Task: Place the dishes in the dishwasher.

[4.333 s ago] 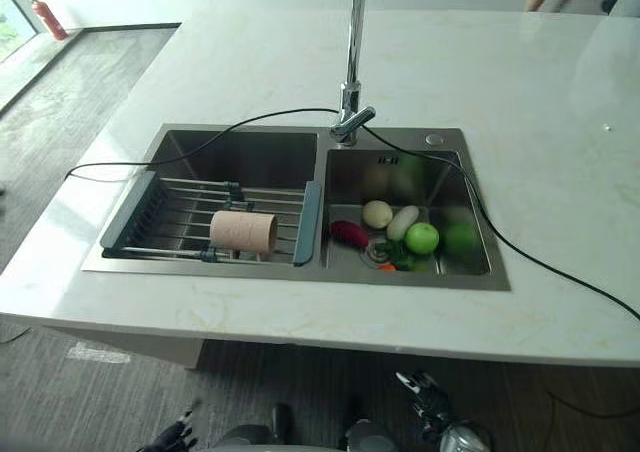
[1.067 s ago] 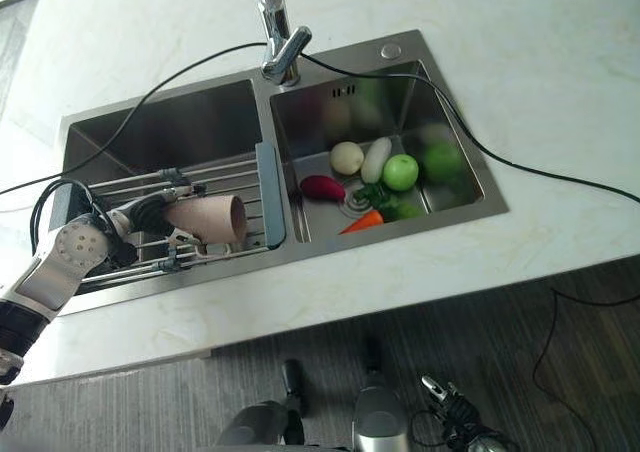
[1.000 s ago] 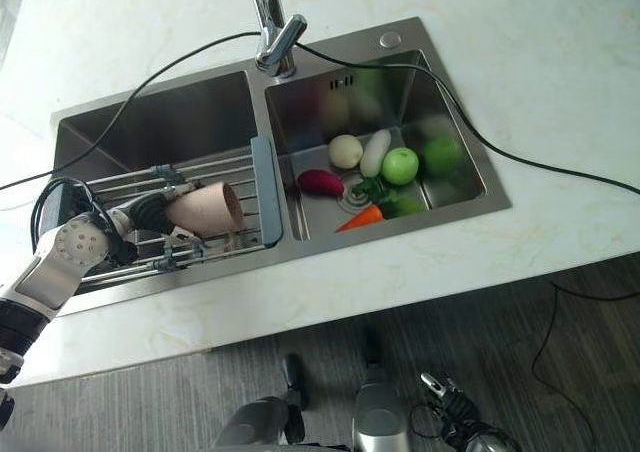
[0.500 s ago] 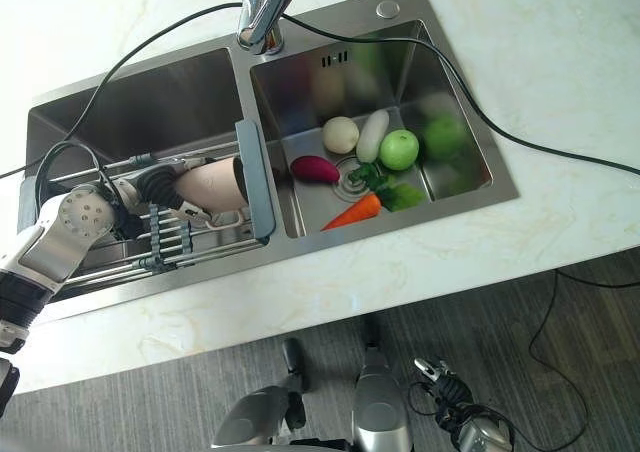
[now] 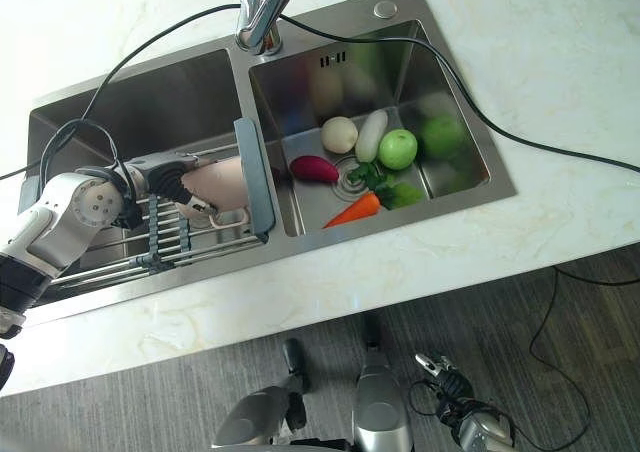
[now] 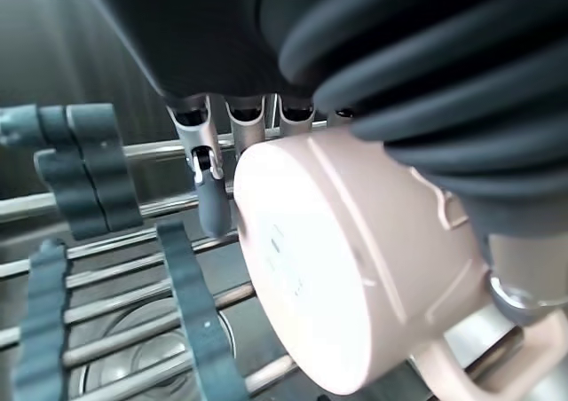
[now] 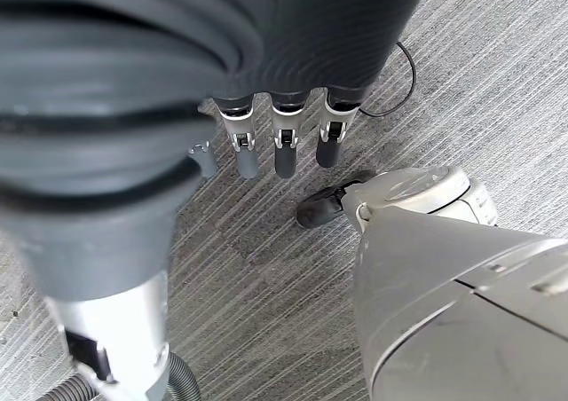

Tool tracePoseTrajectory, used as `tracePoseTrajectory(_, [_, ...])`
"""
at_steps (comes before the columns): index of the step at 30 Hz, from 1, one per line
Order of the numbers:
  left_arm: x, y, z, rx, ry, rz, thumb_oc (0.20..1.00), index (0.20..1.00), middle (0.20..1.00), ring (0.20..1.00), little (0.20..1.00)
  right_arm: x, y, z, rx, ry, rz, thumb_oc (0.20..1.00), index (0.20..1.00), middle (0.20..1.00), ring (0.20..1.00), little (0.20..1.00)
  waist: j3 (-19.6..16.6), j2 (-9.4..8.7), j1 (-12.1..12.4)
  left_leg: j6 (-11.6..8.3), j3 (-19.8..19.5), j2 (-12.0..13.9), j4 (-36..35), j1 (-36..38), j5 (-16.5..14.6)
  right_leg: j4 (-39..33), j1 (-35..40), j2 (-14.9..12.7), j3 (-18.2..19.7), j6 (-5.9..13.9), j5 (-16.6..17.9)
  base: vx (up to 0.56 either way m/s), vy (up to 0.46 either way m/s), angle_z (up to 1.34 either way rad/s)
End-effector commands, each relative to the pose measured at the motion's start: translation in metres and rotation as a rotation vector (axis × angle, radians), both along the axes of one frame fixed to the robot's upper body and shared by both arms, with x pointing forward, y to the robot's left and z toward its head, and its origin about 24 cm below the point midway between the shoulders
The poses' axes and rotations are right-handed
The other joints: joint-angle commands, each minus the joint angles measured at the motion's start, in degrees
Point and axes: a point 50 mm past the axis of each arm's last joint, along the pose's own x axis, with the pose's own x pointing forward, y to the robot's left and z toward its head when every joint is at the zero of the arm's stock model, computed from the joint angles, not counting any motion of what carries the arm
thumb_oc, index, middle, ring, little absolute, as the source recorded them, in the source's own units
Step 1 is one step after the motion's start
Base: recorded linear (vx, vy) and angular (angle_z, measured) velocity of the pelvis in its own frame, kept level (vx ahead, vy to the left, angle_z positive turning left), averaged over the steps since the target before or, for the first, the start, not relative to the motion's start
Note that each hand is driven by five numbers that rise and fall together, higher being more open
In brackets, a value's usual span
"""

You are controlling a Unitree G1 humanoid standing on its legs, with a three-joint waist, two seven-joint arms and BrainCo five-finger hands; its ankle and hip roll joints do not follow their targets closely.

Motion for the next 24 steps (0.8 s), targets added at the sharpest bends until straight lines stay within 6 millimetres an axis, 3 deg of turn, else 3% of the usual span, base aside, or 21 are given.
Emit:
tracePoseTrajectory(1, [-0.002, 0.024, -0.025, 0.093, 0.026, 0.123, 0.2, 0.2, 0.2, 0.2, 0.2, 0.002, -0.007, 0.003, 0.0, -0.022, -0.057, 1.0, 1.0, 1.0, 1.0, 1.0, -1.6, 0.05, -1.3, 1.58, -2.1, -1.6, 1.8, -1.9, -1.5, 6.3, -1.1, -2.5, -0.7, 4.64, -3.9, 0.0, 0.0, 0.0])
tracePoseTrajectory(3, [-0.004, 0.033, -0.02, 0.024, -0.065, 0.188, 0.2, 0.2, 0.2, 0.2, 0.2, 0.0, -0.006, 0.001, 0.0, -0.013, -0.069, 1.0, 1.0, 1.0, 1.0, 1.0, -2.3, 0.23, -0.7, 1.63, -2.4, -1.7, 1.7, -1.4, -1.5, 6.0, -0.3, -2.4, -1.1, 4.4, -4.1, 0.0, 0.0, 0.0])
tracePoseTrajectory(7, [-0.027, 0.082, -0.045, -0.074, -0.182, 0.391, 0.2, 0.2, 0.2, 0.2, 0.2, -0.014, -0.002, -0.004, 0.008, -0.004, -0.095, 1.0, 1.0, 1.0, 1.0, 1.0, -4.5, 0.06, 0.9, 1.67, -3.1, -1.8, 2.9, -0.5, -2.1, 6.0, 1.5, -2.3, -2.2, 4.1, -4.9, 0.04, -0.024, 0.02])
tracePoseTrajectory(8, [-0.038, 0.097, -0.049, -0.12, -0.342, 0.432, 0.2, 0.2, 0.2, 0.2, 0.2, -0.02, 0.0, -0.007, 0.011, 0.005, -0.114, 1.0, 1.0, 1.0, 1.0, 1.0, -5.4, -0.17, 1.4, 1.78, -3.1, -1.6, 3.2, 0.0, -2.3, 6.2, 2.2, -2.1, -2.5, 3.84, -5.5, 0.08, -0.047, 0.1])
tracePoseTrajectory(10, [-0.062, 0.13, -0.032, -0.186, -0.668, 0.536, 0.2, 0.2, 0.2, 0.2, 0.2, -0.035, 0.001, -0.013, 0.004, 0.039, -0.142, 1.0, 1.0, 1.0, 1.0, 1.0, -6.7, -0.14, 2.3, 1.81, -3.3, -1.5, 3.4, 1.1, -2.7, 6.3, 3.4, -1.8, -2.8, 3.24, -6.4, 0.11, -0.009, 0.04])
tracePoseTrajectory(12, [-0.085, 0.151, -0.015, -0.168, -0.881, 0.577, 0.2, 0.2, 0.2, 0.2, 0.2, -0.046, 0.001, -0.016, 0.005, 0.069, -0.165, 1.0, 1.0, 1.0, 1.0, 1.0, -7.6, -0.11, 3.1, 1.72, -3.8, -1.4, 3.4, 1.9, -2.8, 6.6, 4.3, -1.7, -3.2, 2.96, -7.0, 0.11, -0.007, 0.02])
tracePoseTrajectory(18, [-0.121, 0.162, 0.015, -0.183, -1.217, 0.592, 0.2, 0.2, 0.2, 0.2, 0.2, -0.065, 0.005, -0.023, 0.014, 0.125, -0.18, 1.0, 1.0, 1.0, 1.0, 1.0, -9.8, -0.09, 4.5, 1.76, -4.9, -1.4, 3.0, 3.6, -3.3, 6.9, 6.2, -1.5, -4.3, 2.45, -8.4, 0.09, -0.011, 0.06])
tracePoseTrajectory(22, [-0.134, 0.154, 0.016, -0.27, -1.354, 0.537, 0.2, 0.2, 0.2, 0.2, 0.2, -0.072, 0.009, -0.026, 0.02, 0.149, -0.174, 1.0, 1.0, 1.0, 1.0, 1.0, -11.3, -0.29, 4.9, 1.81, -5.6, -1.5, 2.8, 4.5, -3.7, 6.9, 7.2, -1.3, -4.7, 2.17, -9.1, 0.08, -0.007, 0.08])
tracePoseTrajectory(24, [-0.136, 0.142, 0.012, -0.411, -1.423, 0.489, 0.2, 0.2, 0.2, 0.2, 0.2, -0.075, 0.013, -0.028, 0.024, 0.157, -0.166, 1.0, 1.0, 1.0, 1.0, 1.0, -12.1, -0.58, 5.1, 1.84, -5.8, -1.5, 2.4, 5.3, -3.9, 6.7, 8.0, -1.3, -5.1, 2.05, -9.4, 0.06, -0.018, 0.07])
